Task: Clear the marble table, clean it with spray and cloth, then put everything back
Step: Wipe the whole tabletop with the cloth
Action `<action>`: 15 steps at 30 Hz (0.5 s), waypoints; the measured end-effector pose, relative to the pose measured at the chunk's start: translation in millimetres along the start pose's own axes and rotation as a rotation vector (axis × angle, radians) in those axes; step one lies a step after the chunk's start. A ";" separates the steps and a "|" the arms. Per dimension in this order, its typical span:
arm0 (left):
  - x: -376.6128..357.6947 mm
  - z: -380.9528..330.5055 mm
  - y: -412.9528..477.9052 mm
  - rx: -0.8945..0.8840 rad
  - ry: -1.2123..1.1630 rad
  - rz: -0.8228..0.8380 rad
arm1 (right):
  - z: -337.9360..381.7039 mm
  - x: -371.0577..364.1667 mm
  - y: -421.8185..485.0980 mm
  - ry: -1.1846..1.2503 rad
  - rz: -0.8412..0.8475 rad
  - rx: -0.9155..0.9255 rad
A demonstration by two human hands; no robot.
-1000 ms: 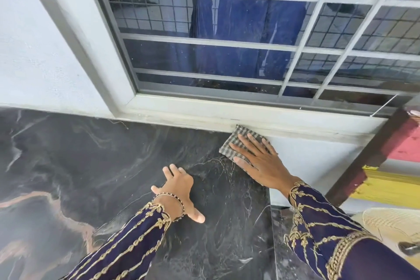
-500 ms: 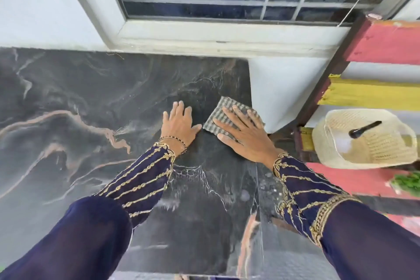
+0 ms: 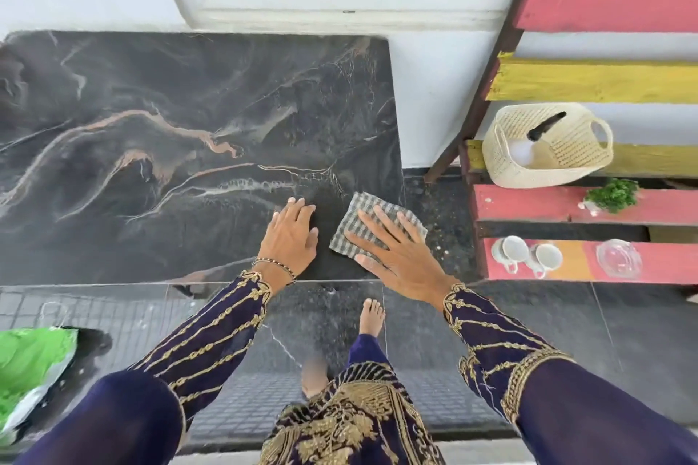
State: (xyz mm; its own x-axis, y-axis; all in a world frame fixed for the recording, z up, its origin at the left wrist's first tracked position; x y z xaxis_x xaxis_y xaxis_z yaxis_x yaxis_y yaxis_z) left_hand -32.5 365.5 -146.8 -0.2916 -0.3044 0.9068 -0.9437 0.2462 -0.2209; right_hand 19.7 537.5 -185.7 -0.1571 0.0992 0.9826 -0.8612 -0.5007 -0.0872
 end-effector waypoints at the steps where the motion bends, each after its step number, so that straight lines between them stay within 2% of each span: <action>1: -0.4 0.5 -9.0 0.001 -0.002 0.006 | 7.7 -2.7 -10.8 0.013 0.024 0.009; 5: 1.2 -2.6 -35.0 0.023 -0.035 0.032 | 32.2 -3.9 -47.5 0.073 0.112 0.062; 9: 0.4 -20.9 -38.3 0.034 -0.054 0.124 | 40.7 -0.8 -68.7 0.201 0.202 0.076; 13: 9.6 -60.1 -26.8 -0.039 -0.073 0.165 | 36.2 11.9 -85.8 0.359 0.313 0.045; 15: 13.9 -79.7 -17.1 -0.080 -0.082 0.170 | 23.3 22.4 -93.2 0.419 0.331 -0.037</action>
State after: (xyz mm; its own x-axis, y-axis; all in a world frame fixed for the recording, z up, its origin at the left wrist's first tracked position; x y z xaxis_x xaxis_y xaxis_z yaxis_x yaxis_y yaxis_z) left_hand -8.0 430.4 -101.8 -0.4601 -0.3252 0.8262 -0.8656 0.3712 -0.3359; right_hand 107.7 566.3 -151.7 -0.5964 0.2796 0.7524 -0.7479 -0.5338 -0.3945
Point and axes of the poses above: each hand's wrist, its own y-axis towards the middle knuckle, its own x-axis out of the back of the hand, z = x × y, the point moved 9 cm from there along y, towards the middle knuckle, and after that the axes turned 2 degrees about z, right-handed, at the moved point
